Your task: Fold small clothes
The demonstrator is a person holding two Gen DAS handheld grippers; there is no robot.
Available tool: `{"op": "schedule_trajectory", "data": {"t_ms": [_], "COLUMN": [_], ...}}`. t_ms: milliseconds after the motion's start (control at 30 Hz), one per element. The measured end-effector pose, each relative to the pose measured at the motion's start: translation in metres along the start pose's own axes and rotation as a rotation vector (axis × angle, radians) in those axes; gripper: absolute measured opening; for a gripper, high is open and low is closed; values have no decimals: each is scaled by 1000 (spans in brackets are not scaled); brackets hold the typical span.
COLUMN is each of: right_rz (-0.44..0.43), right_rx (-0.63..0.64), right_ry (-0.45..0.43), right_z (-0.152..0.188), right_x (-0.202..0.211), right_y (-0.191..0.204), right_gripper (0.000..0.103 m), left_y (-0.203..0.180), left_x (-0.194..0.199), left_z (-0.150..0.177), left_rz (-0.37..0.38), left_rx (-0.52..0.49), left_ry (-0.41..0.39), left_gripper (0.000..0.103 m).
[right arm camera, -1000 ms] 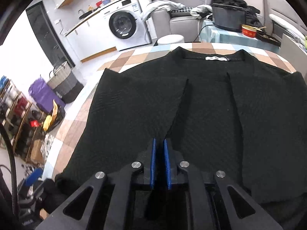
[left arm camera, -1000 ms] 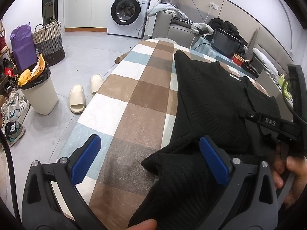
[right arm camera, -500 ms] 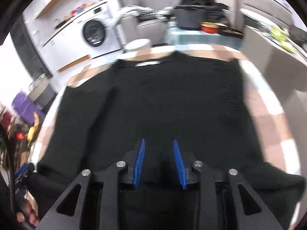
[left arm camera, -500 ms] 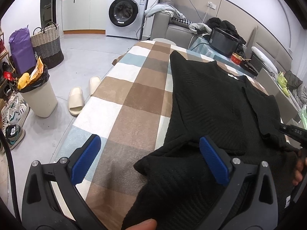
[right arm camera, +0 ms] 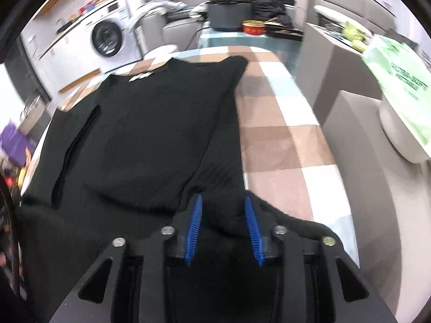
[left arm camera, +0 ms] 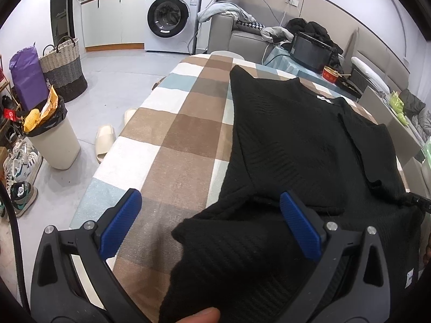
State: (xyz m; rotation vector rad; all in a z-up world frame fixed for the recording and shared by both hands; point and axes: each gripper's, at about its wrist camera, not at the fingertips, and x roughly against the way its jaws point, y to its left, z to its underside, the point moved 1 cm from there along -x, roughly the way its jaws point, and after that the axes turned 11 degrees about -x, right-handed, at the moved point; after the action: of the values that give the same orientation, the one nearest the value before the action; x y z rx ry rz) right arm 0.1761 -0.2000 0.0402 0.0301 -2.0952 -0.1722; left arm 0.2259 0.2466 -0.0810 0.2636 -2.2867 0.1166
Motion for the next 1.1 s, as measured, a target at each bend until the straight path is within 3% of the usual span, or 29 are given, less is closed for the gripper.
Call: {"op": "schedule_trajectory", "data": {"t_ms": [167,333,367,400,433,500,600,667,733,833,967,1100], "right_rz": [-20,76,82,83,76,59,97,173,206,169,103,110], "right_rx": [114,249,262,260,258,237,159,97,82,100,95,116], "right_ry": [8,48,45,37,27,0,-54,-82,-76,-26,-36,-47], "right_z": [6,13,13,13,13,11,6,1,1,6,8,4], "right_x": [-3,-22,-24,-24,-22,-17,-9,-6,-8,-6,9,3], "right_y": [23,41,41,39,38,33,16,0,-7,-9,-13,-6], "right_gripper": [53,53,50,31,21,13,12,12,13,19,26,29], "left_y": [-6,-8,-8,-9,-9,-9,-10,-10,-9,-8,-8,-10], "left_x": [0,0,0,-1,-2,-3,-4,-4,-5,-3,-2,-1], "left_z": [-1,-2,-2,-2,-1,-1,0,0,0,0,0,-1], "left_rz": [5,4,2,1,-1,3,5,2,8,4,6,6], "left_rx": [-17,-21,-23,-25,-25,-18,-21,-19,-14,-19,-14,-25], "left_ry": [-2,-2,-4,-4,-3,4,1,-1,3,-2,-2,-1], "left_gripper": [102,102,102,102,102,102,102,102,102,102,102,102]}}
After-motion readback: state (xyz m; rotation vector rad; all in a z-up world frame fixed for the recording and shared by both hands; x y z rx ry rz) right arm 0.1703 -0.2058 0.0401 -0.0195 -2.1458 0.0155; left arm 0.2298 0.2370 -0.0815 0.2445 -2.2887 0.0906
